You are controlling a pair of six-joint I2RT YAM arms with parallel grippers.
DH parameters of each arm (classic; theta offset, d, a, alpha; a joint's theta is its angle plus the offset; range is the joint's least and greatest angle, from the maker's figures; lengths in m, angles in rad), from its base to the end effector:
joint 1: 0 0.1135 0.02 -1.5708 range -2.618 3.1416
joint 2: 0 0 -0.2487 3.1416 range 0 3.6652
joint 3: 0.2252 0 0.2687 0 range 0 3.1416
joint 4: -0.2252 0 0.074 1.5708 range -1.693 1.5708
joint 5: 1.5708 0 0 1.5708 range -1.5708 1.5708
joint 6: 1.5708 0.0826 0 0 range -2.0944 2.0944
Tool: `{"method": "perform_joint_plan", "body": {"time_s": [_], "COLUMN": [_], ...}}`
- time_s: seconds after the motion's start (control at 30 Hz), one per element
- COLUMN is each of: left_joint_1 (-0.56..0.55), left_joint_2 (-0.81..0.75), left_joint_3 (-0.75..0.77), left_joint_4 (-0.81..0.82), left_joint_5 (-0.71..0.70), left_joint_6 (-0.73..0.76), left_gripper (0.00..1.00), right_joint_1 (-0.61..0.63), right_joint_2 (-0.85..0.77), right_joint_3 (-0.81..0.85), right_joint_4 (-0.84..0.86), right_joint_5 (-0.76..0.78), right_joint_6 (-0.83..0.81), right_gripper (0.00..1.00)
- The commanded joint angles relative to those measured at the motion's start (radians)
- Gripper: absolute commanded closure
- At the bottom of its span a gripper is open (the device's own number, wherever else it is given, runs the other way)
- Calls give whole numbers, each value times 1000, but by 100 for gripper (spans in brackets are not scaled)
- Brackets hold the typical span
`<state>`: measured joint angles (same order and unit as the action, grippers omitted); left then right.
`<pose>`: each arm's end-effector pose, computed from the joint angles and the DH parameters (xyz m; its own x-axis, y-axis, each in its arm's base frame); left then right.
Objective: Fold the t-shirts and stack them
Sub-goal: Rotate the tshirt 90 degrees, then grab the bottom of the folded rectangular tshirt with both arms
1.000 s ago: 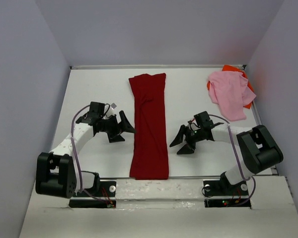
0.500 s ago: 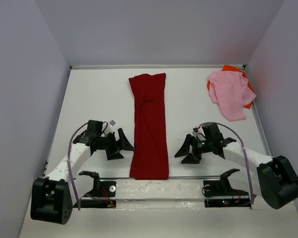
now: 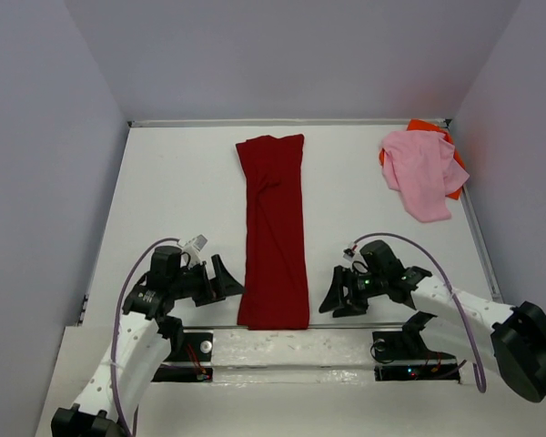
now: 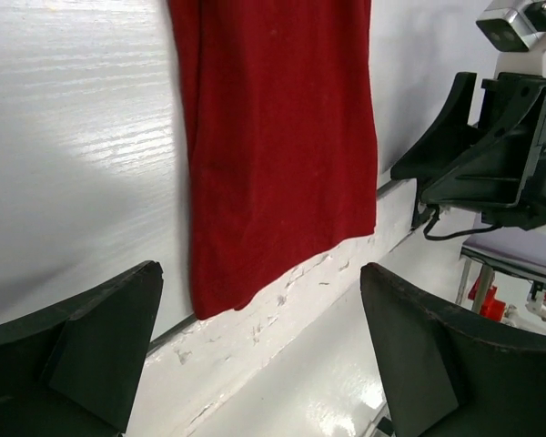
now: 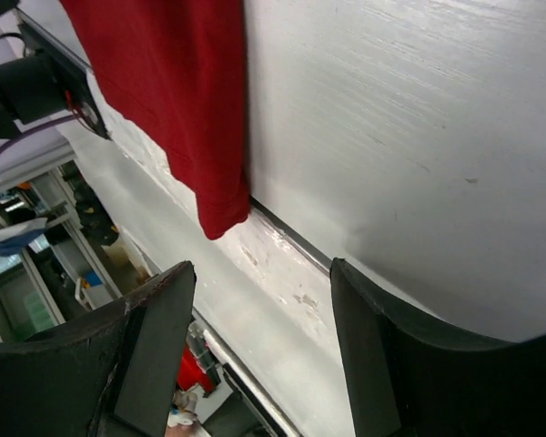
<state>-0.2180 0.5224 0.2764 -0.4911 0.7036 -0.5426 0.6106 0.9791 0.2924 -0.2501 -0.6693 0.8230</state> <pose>0.1588 -0.0899 0.1399 -0.8886 -0.2064 -0.4095 0.2029 0.6239 -0.7547 0.1378 0.1590 0.0885 -0.9993 0.0025 -0.0363 -0.0266 0.6323 0.7742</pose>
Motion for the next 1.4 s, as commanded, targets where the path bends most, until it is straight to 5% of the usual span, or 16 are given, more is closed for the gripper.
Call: {"method": "perform_joint_plan", "body": {"time_s": [0.0,0.33,0.5,0.77,1.03,1.37], "left_joint_1": [-11,-70,-359,-527,-529,-529], "left_joint_2": [34,96,172,343,364,240], "left_joint_3": [-2,24,32,53,26,50], "left_joint_4": [-4,46,212,341,376,77], "left_joint_5": [-18,-72,-201,-280,-279,-368], "left_joint_6": [-31,-68,-297,-359,-373,-372], "left_gripper": [1,1,1,1,1,1], "right_joint_1": [60,155,155,155,155,164], "right_joint_2": [64,230,239,266,311,283], "right_joint_3": [34,134,117,109,122,105], "right_joint_4": [98,175,206,241,285,262], "right_joint_5": [40,103,97,86,62,71], "right_joint_6": [-12,-39,-35,-33,-24,-22], "right_gripper": [33,33,33,33,37,33]}}
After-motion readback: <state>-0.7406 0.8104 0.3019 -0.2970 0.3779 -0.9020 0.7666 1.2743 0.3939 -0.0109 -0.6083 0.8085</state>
